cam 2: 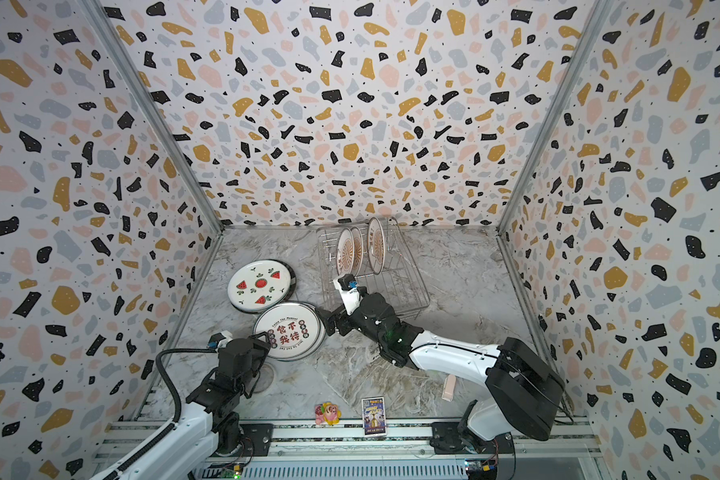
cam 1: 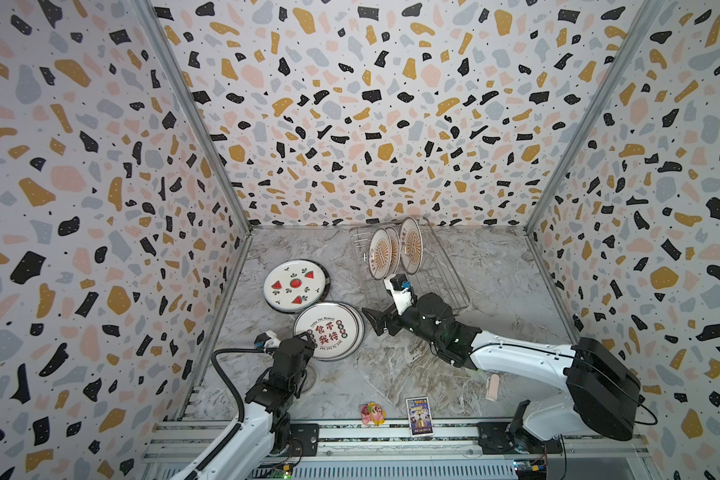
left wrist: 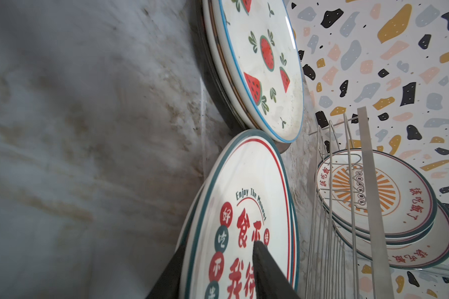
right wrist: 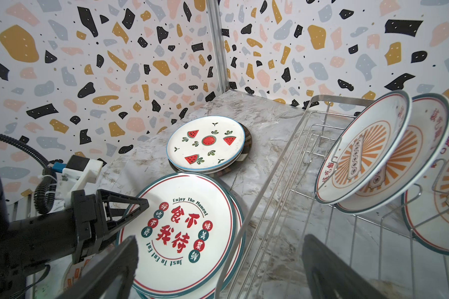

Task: Unload the plates from the dish rack
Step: 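Lower the red-text plate onto the flat one with left while right reaches rack, then open the left gripper off the stacked plate while the right gripper enters the rack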

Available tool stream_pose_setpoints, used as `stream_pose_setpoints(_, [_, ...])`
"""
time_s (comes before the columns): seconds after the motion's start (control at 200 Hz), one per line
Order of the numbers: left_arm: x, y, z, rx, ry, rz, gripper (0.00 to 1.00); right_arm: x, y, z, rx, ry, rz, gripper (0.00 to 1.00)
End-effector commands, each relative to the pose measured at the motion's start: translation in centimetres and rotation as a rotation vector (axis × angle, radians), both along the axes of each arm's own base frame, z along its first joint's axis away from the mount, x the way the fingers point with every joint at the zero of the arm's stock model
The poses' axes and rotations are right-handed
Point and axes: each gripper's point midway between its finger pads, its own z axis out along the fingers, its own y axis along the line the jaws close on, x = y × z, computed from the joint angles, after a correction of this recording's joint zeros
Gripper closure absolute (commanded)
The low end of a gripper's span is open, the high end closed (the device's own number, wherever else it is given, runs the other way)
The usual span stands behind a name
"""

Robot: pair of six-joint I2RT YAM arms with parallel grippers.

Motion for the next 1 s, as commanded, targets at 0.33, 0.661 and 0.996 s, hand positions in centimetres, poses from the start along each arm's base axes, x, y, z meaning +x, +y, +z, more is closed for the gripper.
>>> stream_pose_setpoints(0.33, [1.1,1.2,2.3,0.085,-0.084,0.051,0.58,0.1,-0.4,1.3,0.027,-0.027,-0.022,0.01])
stream_pose_setpoints(0.661, [0.9,0.4,2.3,0.145,-0.076,0.036,0.64,0.2,-0.4,1.2,0.028,-0.028,-0.024,0.01])
stream_pose_setpoints(0.996, [0.8,0.9,2.2,0.164,-0.071,0.066,0.42,0.0,-0.9,1.4,0.031,-0.034,-0.031,0.01])
